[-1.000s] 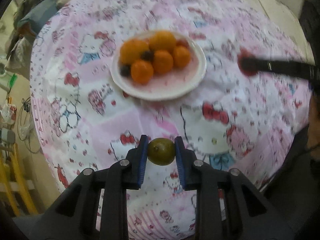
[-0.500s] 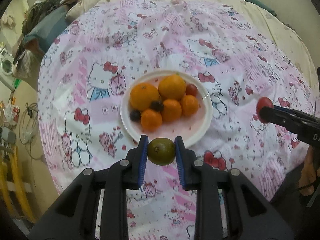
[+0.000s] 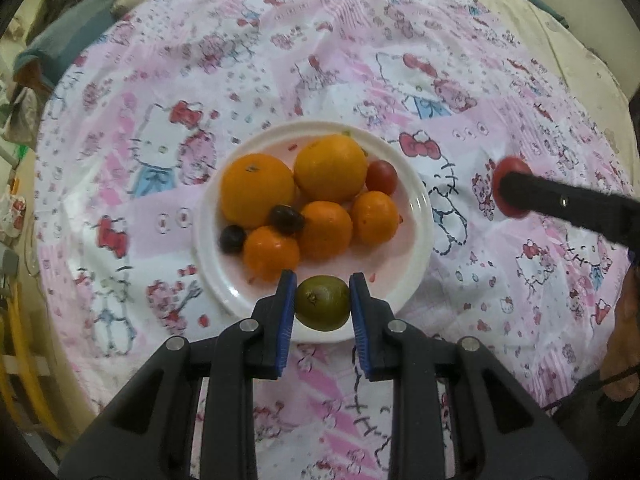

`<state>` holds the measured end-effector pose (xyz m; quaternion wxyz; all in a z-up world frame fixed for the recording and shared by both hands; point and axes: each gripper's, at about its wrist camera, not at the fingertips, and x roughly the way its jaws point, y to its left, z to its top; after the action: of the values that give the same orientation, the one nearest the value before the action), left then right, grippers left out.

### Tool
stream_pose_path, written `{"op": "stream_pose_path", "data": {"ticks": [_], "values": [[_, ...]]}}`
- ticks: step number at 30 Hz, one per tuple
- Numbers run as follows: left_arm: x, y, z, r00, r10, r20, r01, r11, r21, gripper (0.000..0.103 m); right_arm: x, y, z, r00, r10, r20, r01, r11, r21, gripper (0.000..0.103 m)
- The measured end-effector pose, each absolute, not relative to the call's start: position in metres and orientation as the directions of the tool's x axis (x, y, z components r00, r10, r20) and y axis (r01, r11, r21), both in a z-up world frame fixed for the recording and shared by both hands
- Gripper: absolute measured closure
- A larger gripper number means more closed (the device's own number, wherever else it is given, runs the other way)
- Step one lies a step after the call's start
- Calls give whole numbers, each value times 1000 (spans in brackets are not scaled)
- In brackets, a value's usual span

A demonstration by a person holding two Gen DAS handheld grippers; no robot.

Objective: Organize fruits
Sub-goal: 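Carry the tomato and green grape onto the plate and open both tools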

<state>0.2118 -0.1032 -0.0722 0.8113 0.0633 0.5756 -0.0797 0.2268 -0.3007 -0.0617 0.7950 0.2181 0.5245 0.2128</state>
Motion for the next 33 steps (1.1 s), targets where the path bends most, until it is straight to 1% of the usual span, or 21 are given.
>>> {"op": "stream_pose_path", "data": {"ticks": [8,16,19,22,28,30,31,32,33], "values": [[227,-107,-104,272,-55,-961,203,979,1,80,264,-281,-92,279,569,-774,-122,820,559,69],[228,-110,-107,269,-46,-962,214,977,13,79,283,-256,-119,214,545,-811,-157,838,522,69],[228,-113,-106,271,-51,-961,228,973,12,79,285,-253,-123,205,543,-815,-153,840,521,68],[228,-116,-104,286,-25,-958,241,970,47,79,284,-251,-125,195,546,-814,-162,837,523,67],[228,-115,-101,302,-3,-953,235,969,72,78,283,-249,-122,205,528,-824,-179,848,499,66],[228,-115,-100,305,7,-952,235,969,82,76,282,-247,-118,220,505,-835,-194,861,470,66],[228,-114,-100,305,10,-952,232,969,85,69,281,-245,-116,234,489,-840,-203,870,450,66],[228,-113,-100,307,15,-952,227,970,89,57,280,-245,-114,243,484,-841,-211,872,441,66],[227,-112,-98,318,17,-948,219,971,91,51,280,-244,-112,245,484,-840,-220,872,438,66]]}}
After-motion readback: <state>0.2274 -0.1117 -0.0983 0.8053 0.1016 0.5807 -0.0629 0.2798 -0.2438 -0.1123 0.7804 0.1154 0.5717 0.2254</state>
